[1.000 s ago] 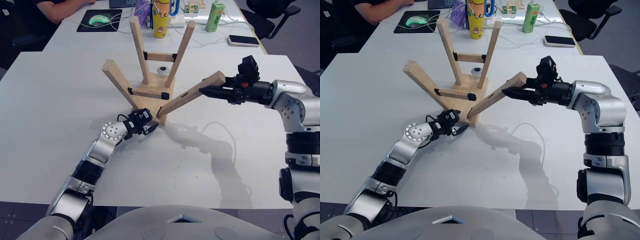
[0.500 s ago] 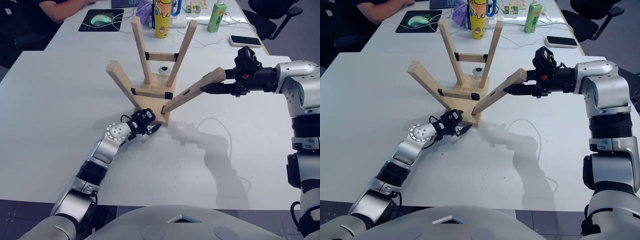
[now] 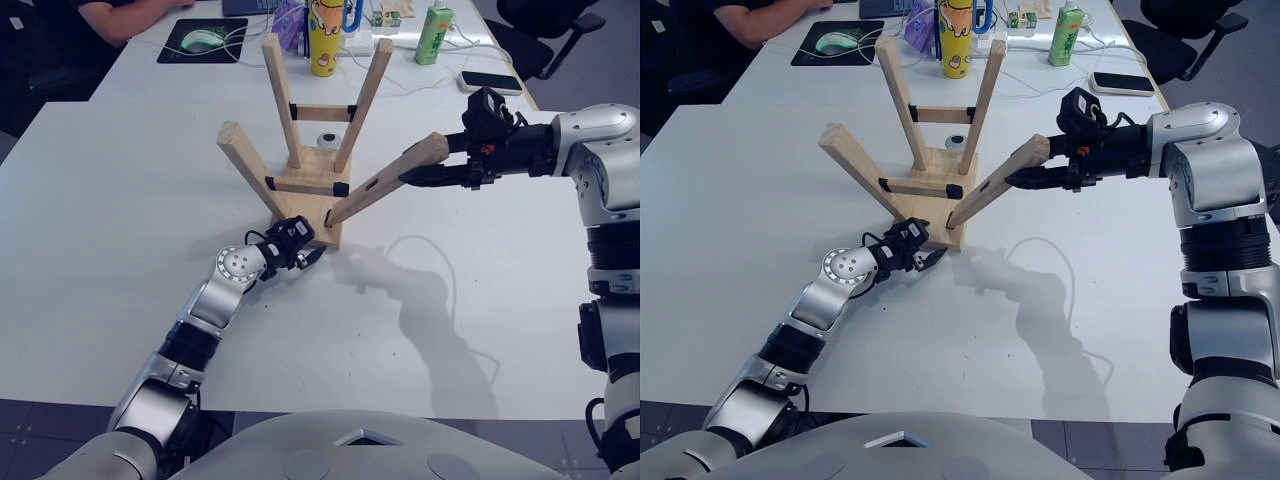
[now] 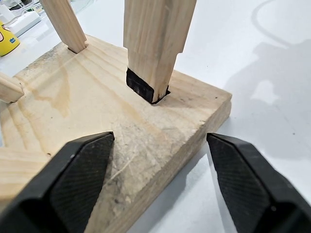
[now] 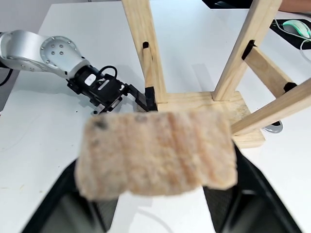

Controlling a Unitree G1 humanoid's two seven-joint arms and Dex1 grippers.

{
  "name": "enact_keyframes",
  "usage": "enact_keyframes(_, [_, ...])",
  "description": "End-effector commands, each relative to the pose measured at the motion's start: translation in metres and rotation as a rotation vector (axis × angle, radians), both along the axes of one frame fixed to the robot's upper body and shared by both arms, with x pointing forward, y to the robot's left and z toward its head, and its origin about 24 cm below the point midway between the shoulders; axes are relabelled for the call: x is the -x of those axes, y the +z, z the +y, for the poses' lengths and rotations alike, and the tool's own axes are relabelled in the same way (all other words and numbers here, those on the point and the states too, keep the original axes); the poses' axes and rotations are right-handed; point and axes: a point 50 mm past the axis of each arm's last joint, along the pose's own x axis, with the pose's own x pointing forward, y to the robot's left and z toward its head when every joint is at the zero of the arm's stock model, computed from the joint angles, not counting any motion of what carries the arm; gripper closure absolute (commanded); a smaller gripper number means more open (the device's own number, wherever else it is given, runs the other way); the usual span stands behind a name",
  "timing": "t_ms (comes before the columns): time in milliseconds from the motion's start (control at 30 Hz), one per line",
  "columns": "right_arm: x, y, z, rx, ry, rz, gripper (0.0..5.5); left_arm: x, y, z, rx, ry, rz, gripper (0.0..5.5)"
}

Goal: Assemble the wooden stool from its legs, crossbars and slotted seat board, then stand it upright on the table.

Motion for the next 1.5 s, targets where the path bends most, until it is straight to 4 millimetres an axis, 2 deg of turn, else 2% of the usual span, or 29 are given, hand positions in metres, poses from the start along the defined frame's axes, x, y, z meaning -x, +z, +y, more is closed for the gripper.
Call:
enact_keyframes(33, [0.001, 0.0, 0.026, -0.053, 0.057, -0.016, 3.41, 0.028, -0.051, 0.004, -0.08, 0.001, 0.26, 1.97])
enact_keyframes(233, [-0.001, -0.006, 0.038, -0.109, 0.041, -0.015, 3.42, 0.029, -0.051, 0.003, -0.076, -0.003, 0.262, 1.97])
enact_keyframes(433, [0.0, -0.015, 0.025, -0.113, -0.008, 0.023, 3.42, 0.031, -0.052, 0.004, -0.071, 0.006, 0.265, 1.97])
enact_keyframes(667, [-0.001, -0.001, 0.02, -0.149, -0.004, 0.003, 3.43, 0.033, -0.054, 0.005, -0.067, 0.015, 0.275, 1.97])
enact_keyframes(833, [-0.006, 0.009, 0.022, -0.128, 0.032, -0.025, 3.43, 0.032, -0.053, 0.004, -0.063, 0.01, 0.277, 1.97])
enact_keyframes(1033, [-0.004, 0.019, 0.015, -0.075, 0.081, -0.03, 3.43, 0.034, -0.054, 0.004, -0.058, 0.014, 0.281, 1.97])
enact_keyframes(1500, [-0.013, 0.008, 0.019, -0.07, 0.044, -0.062, 3.43, 0.036, -0.056, -0.001, -0.044, 0.006, 0.292, 1.97])
